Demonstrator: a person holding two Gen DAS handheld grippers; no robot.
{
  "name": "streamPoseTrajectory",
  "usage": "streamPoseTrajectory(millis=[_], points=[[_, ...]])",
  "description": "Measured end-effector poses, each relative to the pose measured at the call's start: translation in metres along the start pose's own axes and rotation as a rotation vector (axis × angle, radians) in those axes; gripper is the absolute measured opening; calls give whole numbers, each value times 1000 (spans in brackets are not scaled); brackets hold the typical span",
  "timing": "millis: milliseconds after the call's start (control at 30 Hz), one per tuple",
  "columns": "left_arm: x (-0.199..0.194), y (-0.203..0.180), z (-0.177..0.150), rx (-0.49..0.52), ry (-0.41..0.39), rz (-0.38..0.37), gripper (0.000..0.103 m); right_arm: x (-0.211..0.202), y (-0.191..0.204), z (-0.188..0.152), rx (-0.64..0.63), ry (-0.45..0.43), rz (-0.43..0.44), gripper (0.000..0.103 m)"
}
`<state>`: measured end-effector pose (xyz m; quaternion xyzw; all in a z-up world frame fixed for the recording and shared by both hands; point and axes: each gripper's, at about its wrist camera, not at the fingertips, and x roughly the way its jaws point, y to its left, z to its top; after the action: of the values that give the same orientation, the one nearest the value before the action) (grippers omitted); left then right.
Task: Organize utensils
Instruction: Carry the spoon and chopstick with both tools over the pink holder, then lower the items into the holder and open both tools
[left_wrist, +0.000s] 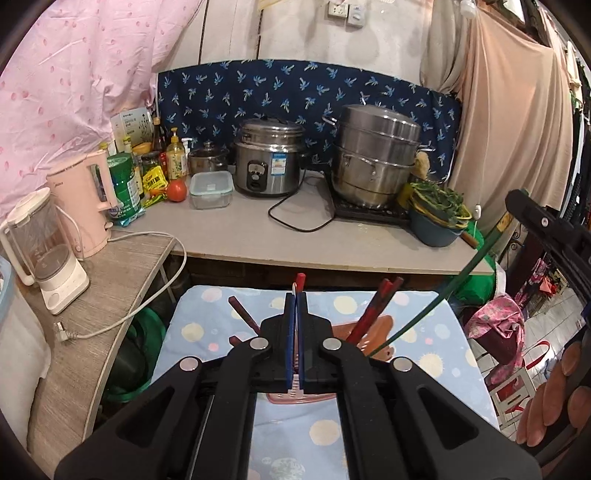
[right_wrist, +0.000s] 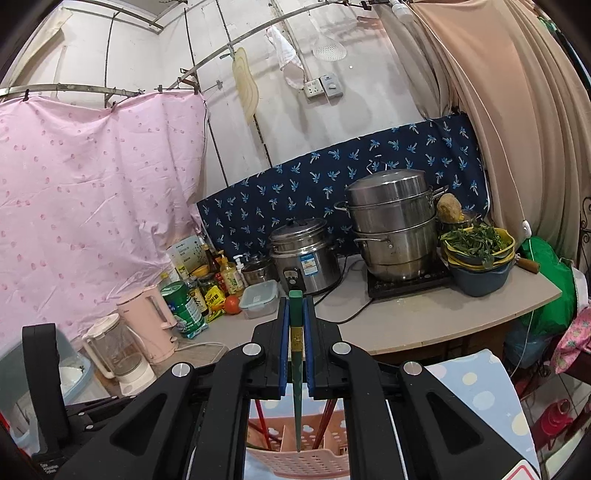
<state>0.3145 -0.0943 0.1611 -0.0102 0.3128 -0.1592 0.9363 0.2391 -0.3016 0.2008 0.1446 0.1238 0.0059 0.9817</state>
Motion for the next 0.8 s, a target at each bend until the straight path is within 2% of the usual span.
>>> streamPoseTrajectory(millis=[233, 467, 600, 633, 700, 767, 800], points=[[36, 3, -13, 9, 55, 23, 0, 49, -9, -21, 4, 77, -24, 7], [63, 3, -26, 7, 106, 16, 1, 76, -14, -49, -2, 160, -26, 7], [66, 1, -29, -2, 103, 11, 1, 85, -15, -58, -12, 204, -16, 8], [65, 0, -29, -5, 89, 2, 1, 86, -15, -59, -11, 205, -14, 12], [62, -1, -29, -1, 73, 7, 6, 84, -15, -59, -13, 205, -15, 18], [59, -3, -28, 3, 60, 15, 26, 81, -16, -59, -6, 195, -10, 31], [56, -4, -28, 4, 49, 21, 31, 79, -16, -59, -2, 191, -9, 32]])
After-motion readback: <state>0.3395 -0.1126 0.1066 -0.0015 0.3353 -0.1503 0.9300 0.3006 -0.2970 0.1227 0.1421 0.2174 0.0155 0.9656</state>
